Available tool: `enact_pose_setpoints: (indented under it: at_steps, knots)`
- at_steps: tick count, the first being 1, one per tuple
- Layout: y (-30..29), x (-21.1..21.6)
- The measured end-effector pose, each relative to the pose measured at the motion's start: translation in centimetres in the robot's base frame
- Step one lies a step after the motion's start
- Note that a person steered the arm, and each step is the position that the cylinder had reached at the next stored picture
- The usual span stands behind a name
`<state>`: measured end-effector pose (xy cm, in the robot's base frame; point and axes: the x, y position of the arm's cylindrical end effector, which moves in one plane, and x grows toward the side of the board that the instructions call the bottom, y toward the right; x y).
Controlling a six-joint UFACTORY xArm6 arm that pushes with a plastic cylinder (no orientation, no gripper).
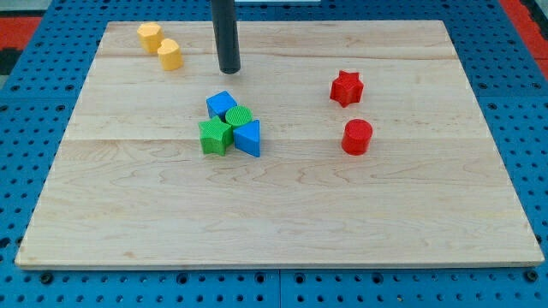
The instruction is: Move the red star towards the yellow heart
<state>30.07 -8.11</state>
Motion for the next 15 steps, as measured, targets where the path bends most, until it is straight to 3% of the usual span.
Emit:
enact_pose_setpoints:
  at_steps: [2, 3, 5, 6, 7, 8, 9, 10, 12, 14, 15]
  knots:
    - [-9.3, -3.2]
    - [-5.8, -2.9]
    - [12.0, -2.3]
    - [25.0, 2.8]
    - [25.6, 8.5]
    - [16.7, 6.9]
    - [16.6, 2.7]
    - [19.3, 3.2]
    - [20.4, -0.2]
    - [6.7, -0.6]
    - [3.3, -1.1]
